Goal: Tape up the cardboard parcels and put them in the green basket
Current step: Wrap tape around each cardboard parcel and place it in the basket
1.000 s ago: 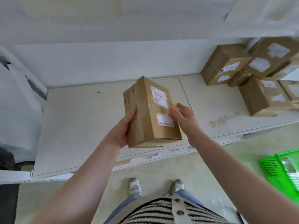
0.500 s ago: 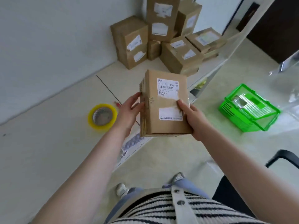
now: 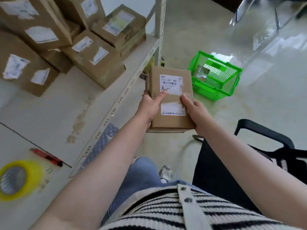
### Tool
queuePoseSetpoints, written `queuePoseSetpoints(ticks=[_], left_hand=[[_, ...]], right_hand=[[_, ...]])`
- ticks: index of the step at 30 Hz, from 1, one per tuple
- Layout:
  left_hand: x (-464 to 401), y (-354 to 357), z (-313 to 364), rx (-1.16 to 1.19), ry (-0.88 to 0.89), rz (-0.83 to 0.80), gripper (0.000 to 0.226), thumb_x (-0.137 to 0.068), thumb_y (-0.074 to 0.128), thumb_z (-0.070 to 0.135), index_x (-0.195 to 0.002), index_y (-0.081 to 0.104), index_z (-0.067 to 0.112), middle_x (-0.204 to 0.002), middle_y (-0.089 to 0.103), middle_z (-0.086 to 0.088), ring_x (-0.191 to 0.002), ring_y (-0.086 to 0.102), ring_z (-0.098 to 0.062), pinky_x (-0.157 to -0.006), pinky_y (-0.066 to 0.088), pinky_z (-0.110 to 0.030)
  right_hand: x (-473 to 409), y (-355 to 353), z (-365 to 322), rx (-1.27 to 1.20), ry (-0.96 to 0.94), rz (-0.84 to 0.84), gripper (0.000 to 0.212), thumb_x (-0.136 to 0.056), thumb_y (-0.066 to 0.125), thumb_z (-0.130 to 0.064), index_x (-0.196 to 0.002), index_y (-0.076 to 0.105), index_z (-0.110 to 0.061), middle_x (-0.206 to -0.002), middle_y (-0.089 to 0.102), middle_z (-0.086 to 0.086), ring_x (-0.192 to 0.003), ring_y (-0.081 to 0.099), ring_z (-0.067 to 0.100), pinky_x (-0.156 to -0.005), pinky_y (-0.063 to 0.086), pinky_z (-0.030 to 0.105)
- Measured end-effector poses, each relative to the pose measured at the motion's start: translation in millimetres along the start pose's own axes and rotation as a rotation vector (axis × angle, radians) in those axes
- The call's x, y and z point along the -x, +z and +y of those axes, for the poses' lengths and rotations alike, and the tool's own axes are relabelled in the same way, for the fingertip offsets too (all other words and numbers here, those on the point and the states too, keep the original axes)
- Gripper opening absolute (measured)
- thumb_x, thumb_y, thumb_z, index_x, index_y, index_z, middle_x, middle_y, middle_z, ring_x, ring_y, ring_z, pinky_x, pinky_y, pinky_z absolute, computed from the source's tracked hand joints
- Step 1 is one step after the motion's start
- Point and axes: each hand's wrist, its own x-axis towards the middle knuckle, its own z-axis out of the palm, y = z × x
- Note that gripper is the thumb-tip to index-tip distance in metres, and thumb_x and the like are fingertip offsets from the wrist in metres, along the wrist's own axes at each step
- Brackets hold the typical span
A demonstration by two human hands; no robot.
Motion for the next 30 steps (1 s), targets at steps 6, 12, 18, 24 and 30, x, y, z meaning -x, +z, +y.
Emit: queuePoseSetpoints(ticks=[6, 12, 18, 24, 30], left_hand=[[-95.7, 61.0, 25.7, -0.054, -0.141, -0.141, 0.044, -0.093, 0.066, 0.031, -0.129, 0.052, 0.010, -0.120, 0.068, -0.016, -0.103, 0.068, -0.032, -0.093, 0.055, -0.052], [-193.7, 125.6, 65.9, -0.250, -0.212, -0.306, 0.051, -0.094, 0.064, 0.036, -0.133, 0.051, 0.007, -0.122, 0.066, -0.013, -0.100, 0.067, -0.026, -0.080, 0.056, -0.035], [-277.9, 218.2, 107.5, -0.425, -0.132, -0.399, 0.048, -0.095, 0.063, 0.038, -0.129, 0.054, 0.006, -0.127, 0.063, -0.011, -0.114, 0.062, -0.029, -0.103, 0.049, -0.043], [-355.9, 313.1, 125.6, -0.464, -0.177, -0.427, 0.052, -0.097, 0.062, 0.034, -0.136, 0.052, 0.001, -0.134, 0.060, -0.016, -0.121, 0.059, -0.032, -0.106, 0.046, -0.043], [-416.9, 397.5, 143.9, -0.414, -0.213, -0.314, 0.041, -0.093, 0.067, 0.026, -0.127, 0.063, 0.004, -0.124, 0.067, -0.013, -0.111, 0.065, -0.028, -0.099, 0.051, -0.039]], right_hand=[[-75.4, -39.7, -20.4, -0.062, 0.081, 0.151, 0.032, -0.087, 0.065, -0.053, -0.094, 0.065, -0.022, -0.091, 0.073, -0.005, -0.083, 0.069, 0.014, -0.067, 0.052, 0.027], [-153.2, -83.7, -60.3, -0.084, 0.122, 0.274, 0.032, -0.089, 0.063, -0.051, -0.102, 0.061, -0.022, -0.100, 0.070, -0.003, -0.086, 0.065, 0.013, -0.071, 0.051, 0.030], [-230.1, -149.4, -100.6, -0.153, 0.095, 0.415, 0.028, -0.094, 0.060, -0.042, -0.111, 0.059, -0.020, -0.092, 0.067, -0.009, -0.072, 0.061, -0.001, -0.054, 0.047, 0.012], [-315.1, -226.1, -129.6, -0.102, 0.133, 0.414, 0.043, -0.094, 0.058, -0.045, -0.124, 0.058, -0.013, -0.113, 0.067, 0.004, -0.100, 0.063, 0.019, -0.089, 0.052, 0.032], [-397.2, -300.8, -161.2, -0.061, 0.159, 0.377, 0.045, -0.095, 0.058, -0.044, -0.127, 0.055, -0.012, -0.120, 0.064, 0.003, -0.106, 0.062, 0.019, -0.095, 0.050, 0.032]])
